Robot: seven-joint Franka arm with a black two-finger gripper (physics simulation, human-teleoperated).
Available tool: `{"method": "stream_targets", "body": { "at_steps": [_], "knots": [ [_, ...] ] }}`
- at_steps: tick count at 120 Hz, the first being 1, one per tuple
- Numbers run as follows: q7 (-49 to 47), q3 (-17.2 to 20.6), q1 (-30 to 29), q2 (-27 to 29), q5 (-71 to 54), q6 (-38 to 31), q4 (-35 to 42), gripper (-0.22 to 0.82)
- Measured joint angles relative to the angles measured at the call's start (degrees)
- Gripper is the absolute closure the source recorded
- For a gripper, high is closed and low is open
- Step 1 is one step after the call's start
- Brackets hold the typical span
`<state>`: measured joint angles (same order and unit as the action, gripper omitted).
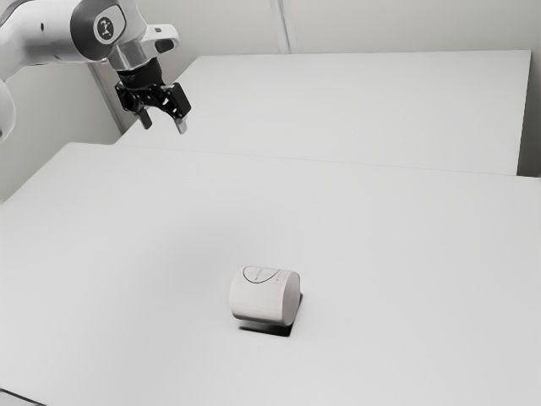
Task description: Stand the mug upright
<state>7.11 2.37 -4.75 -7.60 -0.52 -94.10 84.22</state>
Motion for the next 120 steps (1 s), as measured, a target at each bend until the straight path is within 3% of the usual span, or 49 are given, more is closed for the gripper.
{"method": "stream_targets", "body": {
  "at_steps": [44, 68, 96, 120],
  "knots": [
    [-0.18, 0.00, -0.20, 0.67, 0.22, 0.25, 0.97, 0.00],
    [-0.31, 0.11, -0.04, 8.40, 5.50, 0.29, 13.43, 0.00],
    [0.85, -0.07, -2.23, 17.01, 21.26, -2.22, 30.69, 0.00],
    [6.79, -0.68, -3.68, 17.88, 35.66, -8.80, 42.52, 0.00]
  ]
}}
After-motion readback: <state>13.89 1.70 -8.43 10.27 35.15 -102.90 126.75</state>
